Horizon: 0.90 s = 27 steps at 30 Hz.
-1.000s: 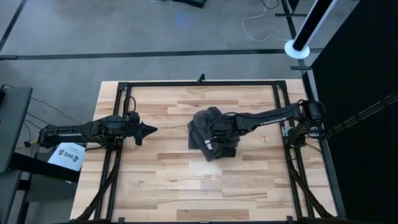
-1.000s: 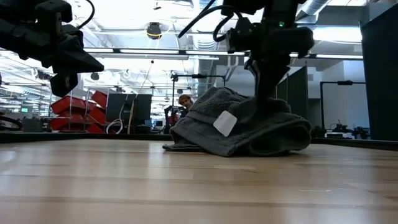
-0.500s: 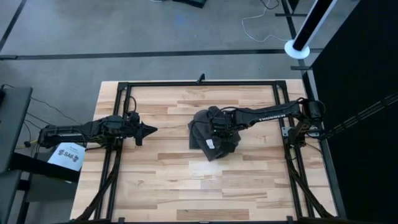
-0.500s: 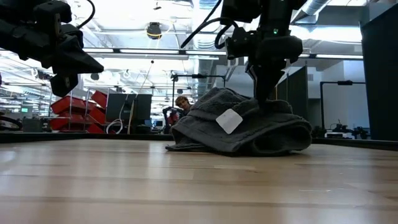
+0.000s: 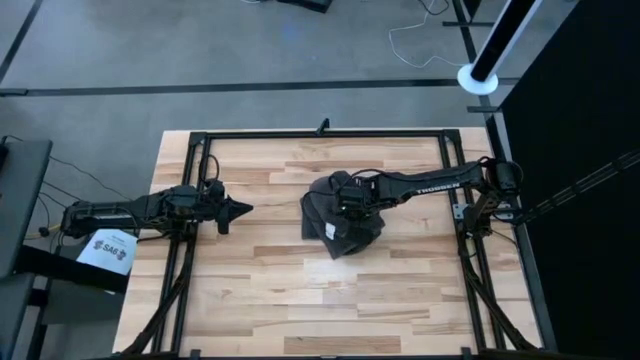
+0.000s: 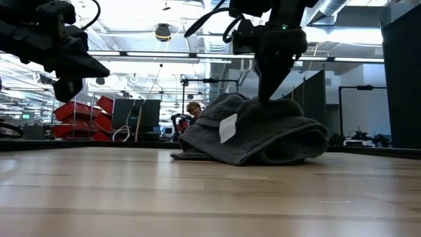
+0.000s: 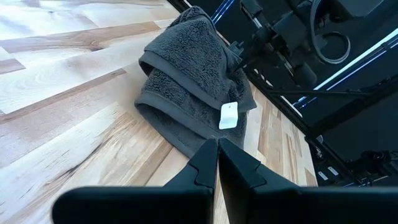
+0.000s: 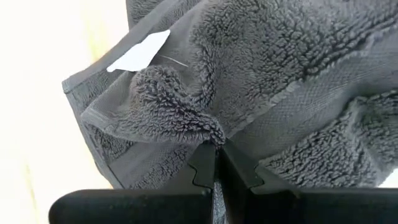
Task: Roll towel
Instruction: Roll the black towel
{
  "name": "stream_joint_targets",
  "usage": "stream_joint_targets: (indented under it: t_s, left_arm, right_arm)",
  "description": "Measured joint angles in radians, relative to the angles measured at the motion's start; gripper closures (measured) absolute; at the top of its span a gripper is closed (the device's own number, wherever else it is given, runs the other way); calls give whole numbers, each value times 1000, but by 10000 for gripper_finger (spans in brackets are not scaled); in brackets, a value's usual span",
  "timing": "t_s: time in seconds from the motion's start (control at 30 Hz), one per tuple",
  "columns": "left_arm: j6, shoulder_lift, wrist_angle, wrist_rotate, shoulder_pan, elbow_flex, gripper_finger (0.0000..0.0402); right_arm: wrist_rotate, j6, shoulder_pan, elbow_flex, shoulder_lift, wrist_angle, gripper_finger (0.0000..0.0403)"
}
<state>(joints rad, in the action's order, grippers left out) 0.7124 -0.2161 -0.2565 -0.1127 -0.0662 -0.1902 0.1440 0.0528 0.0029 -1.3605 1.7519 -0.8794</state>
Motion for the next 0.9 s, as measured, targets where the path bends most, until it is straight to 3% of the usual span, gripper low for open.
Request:
stream_joint_targets:
  t_s: [0.67,0.9]
  left_arm:
    - [7,0,0,0,0,0,402]
    - [9,0,7,0,0,0,402]
  right_arm:
    - [0,71,45,0,0,81,402]
    - [-74,71,38,-69,1,148,402]
